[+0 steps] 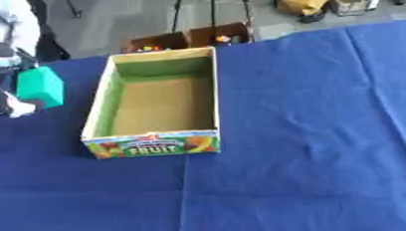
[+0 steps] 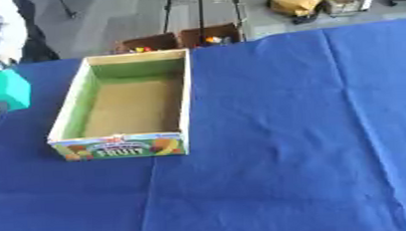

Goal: Pick up objects on the table and place them in the box.

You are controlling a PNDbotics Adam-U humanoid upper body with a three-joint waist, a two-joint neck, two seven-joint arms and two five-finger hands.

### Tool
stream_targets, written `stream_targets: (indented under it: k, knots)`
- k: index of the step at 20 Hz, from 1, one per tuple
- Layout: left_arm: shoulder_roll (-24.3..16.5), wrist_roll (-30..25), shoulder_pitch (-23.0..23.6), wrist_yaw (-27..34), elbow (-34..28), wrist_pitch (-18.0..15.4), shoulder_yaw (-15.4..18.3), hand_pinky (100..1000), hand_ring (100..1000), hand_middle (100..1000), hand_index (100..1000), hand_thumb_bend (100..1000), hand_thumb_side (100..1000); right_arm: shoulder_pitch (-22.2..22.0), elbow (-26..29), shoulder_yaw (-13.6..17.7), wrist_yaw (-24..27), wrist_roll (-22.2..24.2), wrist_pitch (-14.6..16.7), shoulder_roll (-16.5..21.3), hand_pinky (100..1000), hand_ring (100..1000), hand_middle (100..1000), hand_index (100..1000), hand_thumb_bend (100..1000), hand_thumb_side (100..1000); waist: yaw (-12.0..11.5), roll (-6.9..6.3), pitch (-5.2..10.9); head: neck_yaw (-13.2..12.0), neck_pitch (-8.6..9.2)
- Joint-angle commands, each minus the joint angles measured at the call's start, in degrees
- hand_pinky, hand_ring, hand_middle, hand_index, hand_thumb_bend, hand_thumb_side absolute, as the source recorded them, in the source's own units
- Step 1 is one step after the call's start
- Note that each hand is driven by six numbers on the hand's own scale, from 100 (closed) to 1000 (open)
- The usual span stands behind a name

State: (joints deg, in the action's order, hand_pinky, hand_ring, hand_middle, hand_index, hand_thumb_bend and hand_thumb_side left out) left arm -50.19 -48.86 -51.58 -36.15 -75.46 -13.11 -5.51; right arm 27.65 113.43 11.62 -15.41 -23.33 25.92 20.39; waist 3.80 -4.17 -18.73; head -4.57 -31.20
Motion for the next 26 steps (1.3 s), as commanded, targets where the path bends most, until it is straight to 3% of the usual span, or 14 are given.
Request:
stream_targets:
  k: [1, 7, 13, 26]
  knots:
    - [-0.4, -0.61, -2.9, 1.24, -2.97, -0.34, 0.78, 382, 520, 639, 737, 100, 369, 0.17, 1.16, 0.14, 0.36, 0.06, -0.18, 0.69, 722, 709, 495, 682, 100, 772, -0.21, -0.03, 1.65, 0.16, -0.44]
    - [4.53, -2.51, -9.01, 2.43, -4.65, -0.76, -0.89, 376, 517, 639, 738, 100, 379, 0.06, 1.16, -0.21, 0.76, 0.3, -0.2, 0.42, 723, 709, 496, 682, 100, 765, 0.17, -0.44, 2.17, -0.24, -0.54]
    - [10.07, -3.09, -12.72, 1.35, -1.15, -1.04, -2.59, 367, 513, 637, 737, 100, 383, 0.28, 1.16, -0.48, 1.25, 0.62, -0.14, 0.14, 724, 709, 495, 683, 100, 762, 0.95, -0.67, 2.12, -0.52, -0.17]
    - [19.06, -3.0, -14.56, -6.2, 9.85, -2.75, -4.71, 365, 515, 635, 735, 100, 384, 1.09, 1.16, -0.86, 2.18, 1.45, 0.11, -0.53, 727, 711, 493, 683, 100, 761, 2.71, -0.63, 1.16, -1.37, 1.47]
